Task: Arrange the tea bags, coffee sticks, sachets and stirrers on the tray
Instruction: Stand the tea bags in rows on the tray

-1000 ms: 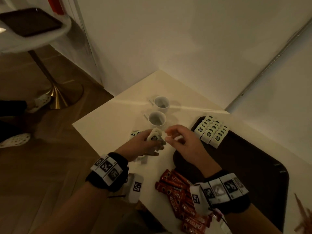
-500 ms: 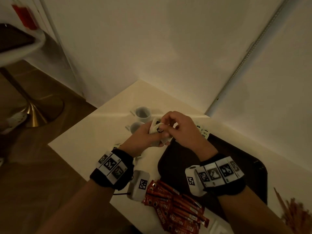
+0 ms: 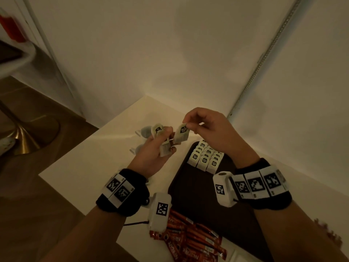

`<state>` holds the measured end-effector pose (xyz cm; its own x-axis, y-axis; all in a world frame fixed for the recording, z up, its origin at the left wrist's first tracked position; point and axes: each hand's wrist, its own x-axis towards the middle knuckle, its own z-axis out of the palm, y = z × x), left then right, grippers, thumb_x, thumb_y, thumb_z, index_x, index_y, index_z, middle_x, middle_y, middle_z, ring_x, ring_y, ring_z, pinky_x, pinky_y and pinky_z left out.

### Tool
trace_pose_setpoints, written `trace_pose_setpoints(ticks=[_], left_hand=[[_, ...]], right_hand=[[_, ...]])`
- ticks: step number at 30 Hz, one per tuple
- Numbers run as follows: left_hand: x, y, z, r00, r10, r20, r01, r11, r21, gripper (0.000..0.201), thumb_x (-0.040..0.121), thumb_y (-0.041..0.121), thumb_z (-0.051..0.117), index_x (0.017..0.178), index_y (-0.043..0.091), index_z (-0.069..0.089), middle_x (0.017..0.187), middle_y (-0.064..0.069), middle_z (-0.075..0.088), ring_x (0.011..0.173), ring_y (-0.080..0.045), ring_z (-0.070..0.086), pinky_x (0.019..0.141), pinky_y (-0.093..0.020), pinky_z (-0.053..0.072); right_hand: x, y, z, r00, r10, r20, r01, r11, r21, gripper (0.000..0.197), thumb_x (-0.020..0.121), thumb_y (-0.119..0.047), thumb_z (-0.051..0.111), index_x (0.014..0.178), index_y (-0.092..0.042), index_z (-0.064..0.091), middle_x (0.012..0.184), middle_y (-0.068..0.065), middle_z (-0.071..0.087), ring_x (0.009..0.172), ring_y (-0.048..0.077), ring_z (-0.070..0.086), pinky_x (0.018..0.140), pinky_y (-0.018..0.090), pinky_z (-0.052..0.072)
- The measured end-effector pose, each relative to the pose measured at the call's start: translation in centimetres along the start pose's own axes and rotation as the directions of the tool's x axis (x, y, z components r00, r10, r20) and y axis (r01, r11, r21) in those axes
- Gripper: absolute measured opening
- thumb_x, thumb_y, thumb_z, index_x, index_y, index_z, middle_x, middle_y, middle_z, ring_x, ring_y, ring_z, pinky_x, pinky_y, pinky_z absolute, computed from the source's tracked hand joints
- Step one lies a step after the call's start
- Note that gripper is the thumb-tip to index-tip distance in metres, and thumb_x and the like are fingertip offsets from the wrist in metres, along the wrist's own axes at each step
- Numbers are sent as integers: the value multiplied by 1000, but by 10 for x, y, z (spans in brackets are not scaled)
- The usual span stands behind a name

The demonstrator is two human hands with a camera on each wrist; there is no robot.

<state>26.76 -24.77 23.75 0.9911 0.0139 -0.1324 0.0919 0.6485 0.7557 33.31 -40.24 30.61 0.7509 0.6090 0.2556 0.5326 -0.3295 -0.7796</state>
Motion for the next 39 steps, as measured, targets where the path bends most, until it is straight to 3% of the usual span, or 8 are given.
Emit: trace_pose_setpoints(ticks=[4, 8, 12, 15, 18, 22, 31, 39], left_hand=[[-1, -4, 8, 998, 67, -7, -66, 991, 116, 13, 78, 20, 65, 86, 16, 55, 77, 6, 66, 71, -6, 58, 55, -17, 42], [-1, -7, 11, 997, 64, -32, -62, 995, 73, 9, 78, 21, 60, 86, 18, 57, 75, 8, 65, 72, -6, 58, 57, -18, 40], [-1, -7, 11, 998, 43, -43, -43, 999, 7, 6, 77, 23, 61, 80, 19, 58, 72, 8, 65, 69, -5, 58, 57, -19, 40], [2, -8, 9, 998, 38, -43, -39, 999, -11, 10, 77, 24, 63, 82, 17, 57, 76, 4, 63, 72, -7, 56, 55, -18, 42], [3, -8, 6, 998, 54, -35, -55, 998, -12, 13, 83, 26, 67, 87, 17, 58, 81, 3, 63, 78, -10, 56, 56, -17, 43], [1, -12, 5, 996, 83, 37, -85, 995, 61, 18, 83, 16, 66, 100, 13, 60, 83, 1, 67, 74, -10, 61, 60, -18, 44], [3, -18, 8, 987, 154, -37, -149, 983, 111, 20, 73, 17, 65, 91, 10, 60, 78, -1, 68, 67, -11, 60, 61, -20, 44], [6, -23, -23, 962, -54, -267, 44, 998, -43, 31, 86, 43, 56, 85, 12, 62, 68, 1, 63, 70, -16, 64, 62, -23, 50]], right_hand=[[2, -6, -3, 1000, -19, -13, 17, 985, -172, 2, 86, -17, 66, 86, -17, 68, 73, -13, 62, 69, 0, 57, 64, 8, 42], [3, -12, -5, 999, 20, 32, -10, 962, -274, 20, 88, -27, 63, 75, -12, 65, 63, -2, 59, 57, 8, 50, 56, 16, 39], [7, -15, -3, 995, 80, 58, -59, 952, -300, 35, 90, -31, 61, 63, -8, 59, 50, -6, 44, 46, 6, 40, 49, 13, 33], [9, -17, -2, 995, 90, 32, -78, 959, -272, 26, 86, -38, 63, 75, -15, 65, 60, -8, 57, 53, 4, 48, 53, 14, 38], [9, -16, 1, 996, 82, 33, -72, 967, -246, 14, 86, -28, 65, 84, -15, 69, 75, -2, 67, 64, 4, 57, 61, 14, 44], [10, -14, 1, 988, 133, -76, -139, 987, -75, 6, 84, -19, 69, 88, -15, 68, 75, 0, 68, 61, 3, 59, 53, 13, 45], [7, -10, -3, 983, 147, -107, -148, 989, 3, 2, 86, -19, 67, 84, -19, 67, 74, -2, 66, 64, 7, 59, 52, 14, 45], [-7, 41, -11, 947, 302, -113, -302, 953, 16, 6, 86, -13, 65, 91, -10, 67, 74, 1, 65, 55, -3, 54, 51, 13, 46]])
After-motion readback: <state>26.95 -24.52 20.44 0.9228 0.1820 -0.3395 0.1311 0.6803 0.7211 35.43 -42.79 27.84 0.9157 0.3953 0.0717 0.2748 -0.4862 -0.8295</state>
